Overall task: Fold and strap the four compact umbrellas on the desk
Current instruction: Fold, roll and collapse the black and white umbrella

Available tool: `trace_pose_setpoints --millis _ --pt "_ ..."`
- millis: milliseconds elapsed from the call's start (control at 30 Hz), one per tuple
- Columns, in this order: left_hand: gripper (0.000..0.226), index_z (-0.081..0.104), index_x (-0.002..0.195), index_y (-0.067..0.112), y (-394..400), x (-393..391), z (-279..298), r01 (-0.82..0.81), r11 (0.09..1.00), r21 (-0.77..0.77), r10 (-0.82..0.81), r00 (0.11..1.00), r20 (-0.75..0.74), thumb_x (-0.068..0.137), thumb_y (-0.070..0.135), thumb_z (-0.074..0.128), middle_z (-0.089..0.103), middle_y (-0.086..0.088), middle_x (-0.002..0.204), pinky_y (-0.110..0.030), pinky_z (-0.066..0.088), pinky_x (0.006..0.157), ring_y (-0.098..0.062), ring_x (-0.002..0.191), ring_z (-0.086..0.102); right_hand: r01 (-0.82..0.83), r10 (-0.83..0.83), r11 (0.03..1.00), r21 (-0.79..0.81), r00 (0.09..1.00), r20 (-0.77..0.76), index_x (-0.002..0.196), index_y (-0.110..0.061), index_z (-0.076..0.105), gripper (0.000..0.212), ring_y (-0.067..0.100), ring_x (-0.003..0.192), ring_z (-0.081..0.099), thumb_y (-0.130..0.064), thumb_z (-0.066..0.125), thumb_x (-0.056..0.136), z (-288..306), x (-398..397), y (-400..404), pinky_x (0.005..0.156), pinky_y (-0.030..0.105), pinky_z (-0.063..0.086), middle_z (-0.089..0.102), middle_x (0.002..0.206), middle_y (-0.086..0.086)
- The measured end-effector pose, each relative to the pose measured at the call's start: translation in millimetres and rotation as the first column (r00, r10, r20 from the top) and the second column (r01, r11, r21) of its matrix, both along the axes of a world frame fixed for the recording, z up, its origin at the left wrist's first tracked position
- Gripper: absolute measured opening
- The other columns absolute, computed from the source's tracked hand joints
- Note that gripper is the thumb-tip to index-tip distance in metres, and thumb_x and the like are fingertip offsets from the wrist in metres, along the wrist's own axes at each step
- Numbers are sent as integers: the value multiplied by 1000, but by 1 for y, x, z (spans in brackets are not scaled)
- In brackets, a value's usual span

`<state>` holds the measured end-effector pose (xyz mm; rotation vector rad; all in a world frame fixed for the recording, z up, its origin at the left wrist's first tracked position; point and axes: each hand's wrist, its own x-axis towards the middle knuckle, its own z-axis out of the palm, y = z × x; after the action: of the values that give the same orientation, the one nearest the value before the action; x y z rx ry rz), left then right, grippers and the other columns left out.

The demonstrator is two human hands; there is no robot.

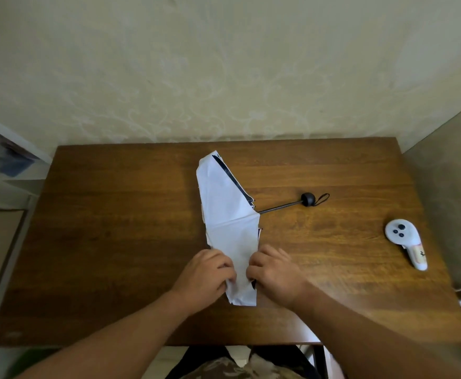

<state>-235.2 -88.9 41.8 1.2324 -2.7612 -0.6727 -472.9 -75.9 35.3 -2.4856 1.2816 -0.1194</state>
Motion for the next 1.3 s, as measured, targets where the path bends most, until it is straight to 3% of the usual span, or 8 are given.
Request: trace_pose_setpoints --millis 300,567,800,900,1033,1133,1200,1300 --pt "16 78 100 38 22 10 -24 -9 1000 27 5 988 152 89 26 77 70 13 120 -37 52 105 -12 120 61 -152 162 985 77 977 -140 96 -30 71 19 24 100 53 -26 77 79 -25 10 23 83 43 54 59 95 -5" --pt "44 54 142 45 24 15 -24 80 981 179 -121 964 235 102 31 44 41 6 161 -45 15 128 -20 153 26 -104 114 992 73 984 -136 101 -27 73 21 23 104 52 -28 74 80 -21 7 26 84 41 57 58 106 -2" --pt "40 66 131 45 36 18 -33 231 966 115 -252 940 230 95 38 52 53 4 145 -41 30 119 -21 138 45 -31 46 995 99 988 -148 112 -24 75 41 30 128 55 -22 87 73 -10 24 -9 92 43 59 59 132 8" --pt "42 67 132 39 38 22 -33 301 945 129 -325 914 245 95 38 47 51 3 147 -48 39 117 -23 138 42 -78 133 963 259 970 -203 127 -26 71 39 35 152 28 -16 72 90 -17 10 -14 118 53 40 40 158 11" --pt "57 39 154 36 42 27 -29 280 929 241 -333 918 216 98 34 47 36 4 161 -42 11 126 -22 152 24 -97 173 943 318 960 -219 143 -33 59 54 29 160 9 -16 67 92 -25 -5 -13 125 57 24 21 170 3" --pt "62 30 158 32 39 26 -23 197 933 302 -260 948 185 98 29 47 35 6 164 -34 6 125 -18 155 22 -148 220 948 283 945 -243 138 -29 62 52 38 156 20 -23 74 88 -17 1 -6 121 61 32 36 162 9" --pt "60 32 158 28 39 24 -24 216 938 272 -273 943 192 99 29 45 36 2 162 -38 14 127 -20 153 27 -247 300 942 226 924 -238 130 -29 66 48 37 144 39 -28 75 83 -13 5 5 108 56 50 51 146 8" --pt "61 30 159 27 41 25 -33 253 932 258 -319 911 262 100 31 46 31 -5 163 -43 19 125 -27 152 27 -360 429 894 266 860 -276 133 -36 63 49 36 135 45 -35 71 85 -23 -4 27 104 55 51 50 142 4"
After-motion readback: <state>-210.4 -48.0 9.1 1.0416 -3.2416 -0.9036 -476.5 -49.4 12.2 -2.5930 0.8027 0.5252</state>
